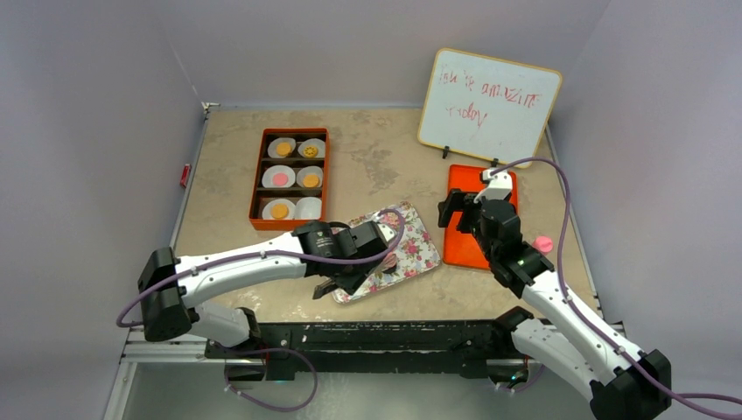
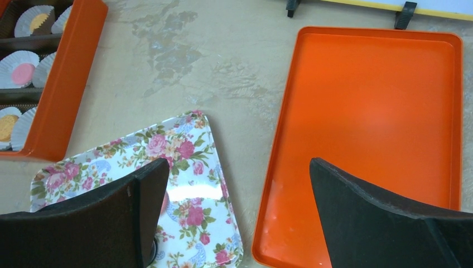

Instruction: Pack the cookies

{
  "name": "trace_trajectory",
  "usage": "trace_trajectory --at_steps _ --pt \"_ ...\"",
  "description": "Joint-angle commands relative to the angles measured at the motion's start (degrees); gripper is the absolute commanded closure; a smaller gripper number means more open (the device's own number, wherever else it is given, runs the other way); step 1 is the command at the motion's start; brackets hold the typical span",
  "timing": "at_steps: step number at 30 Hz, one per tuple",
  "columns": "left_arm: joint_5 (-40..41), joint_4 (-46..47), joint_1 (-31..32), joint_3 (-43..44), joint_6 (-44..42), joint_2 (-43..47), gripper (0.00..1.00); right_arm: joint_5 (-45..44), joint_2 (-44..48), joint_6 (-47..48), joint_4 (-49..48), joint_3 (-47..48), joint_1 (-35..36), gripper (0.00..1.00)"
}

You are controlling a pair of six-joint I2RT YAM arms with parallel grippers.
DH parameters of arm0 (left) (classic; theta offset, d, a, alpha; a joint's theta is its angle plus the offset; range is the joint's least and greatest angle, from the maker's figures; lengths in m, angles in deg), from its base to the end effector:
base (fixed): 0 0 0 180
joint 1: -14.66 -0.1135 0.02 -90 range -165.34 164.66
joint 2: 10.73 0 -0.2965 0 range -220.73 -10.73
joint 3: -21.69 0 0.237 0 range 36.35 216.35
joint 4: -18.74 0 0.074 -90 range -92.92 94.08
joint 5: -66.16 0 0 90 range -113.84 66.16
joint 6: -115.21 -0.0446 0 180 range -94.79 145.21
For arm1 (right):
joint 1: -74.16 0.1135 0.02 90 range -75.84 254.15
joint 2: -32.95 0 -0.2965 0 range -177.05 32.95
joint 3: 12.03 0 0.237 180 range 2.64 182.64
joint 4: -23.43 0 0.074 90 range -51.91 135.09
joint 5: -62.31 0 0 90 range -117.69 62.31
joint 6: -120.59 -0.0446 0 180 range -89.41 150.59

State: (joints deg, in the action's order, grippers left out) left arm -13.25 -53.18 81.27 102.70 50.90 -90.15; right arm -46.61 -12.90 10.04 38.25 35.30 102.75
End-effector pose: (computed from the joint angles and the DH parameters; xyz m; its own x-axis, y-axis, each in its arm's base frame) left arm 0.1036 -0.2190 0.3006 -0.7173 0.5851 -0.3783 0.6288 0.7775 0.0100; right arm 0.1504 0.0655 0.3056 -0.2514 0.2412 -0.9374 -0.0934 0.9579 0.2715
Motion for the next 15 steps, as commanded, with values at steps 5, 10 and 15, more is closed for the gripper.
trace_trajectory --at_steps 5,10,15 --pt "5.5 -0.6 2.2 2.8 0.9 -2.8 0.59 0.2 1.5 -0.7 -0.3 0.5 0.1 0.01" --pt "6.9 -0.3 3.5 4.1 0.4 -3.8 0.56 0.2 1.5 -0.6 -0.3 0.5 0.1 0.01" --pt "8.1 0.1 4.6 4.9 0.0 -5.0 0.56 0.1 1.5 -0.6 -0.3 0.4 0.1 0.01"
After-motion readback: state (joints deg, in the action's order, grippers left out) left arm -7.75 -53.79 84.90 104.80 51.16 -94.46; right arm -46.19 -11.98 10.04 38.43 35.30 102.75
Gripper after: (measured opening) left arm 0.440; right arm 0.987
